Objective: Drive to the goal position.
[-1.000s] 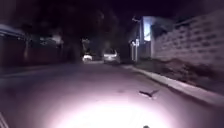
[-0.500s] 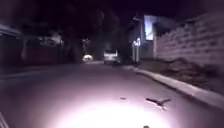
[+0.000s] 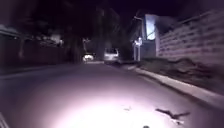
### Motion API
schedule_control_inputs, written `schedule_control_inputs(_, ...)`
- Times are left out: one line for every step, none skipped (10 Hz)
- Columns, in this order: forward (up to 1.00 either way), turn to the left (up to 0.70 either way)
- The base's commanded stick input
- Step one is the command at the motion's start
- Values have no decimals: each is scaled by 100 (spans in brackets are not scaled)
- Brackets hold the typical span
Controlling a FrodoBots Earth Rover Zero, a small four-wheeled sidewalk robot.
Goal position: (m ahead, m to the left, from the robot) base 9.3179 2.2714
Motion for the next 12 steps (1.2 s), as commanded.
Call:
schedule_control_inputs(70, 0)
schedule_control_inputs(70, 0)
schedule_control_inputs(70, 0)
schedule_control_inputs(70, 0)
schedule_control_inputs(70, 5)
schedule_control_inputs(70, 29)
schedule_control_inputs(70, 7)
schedule_control_inputs(70, 0)
schedule_control_inputs(70, 0)
schedule_control_inputs(70, 0)
schedule_control_inputs(70, 0)
schedule_control_inputs(70, 0)
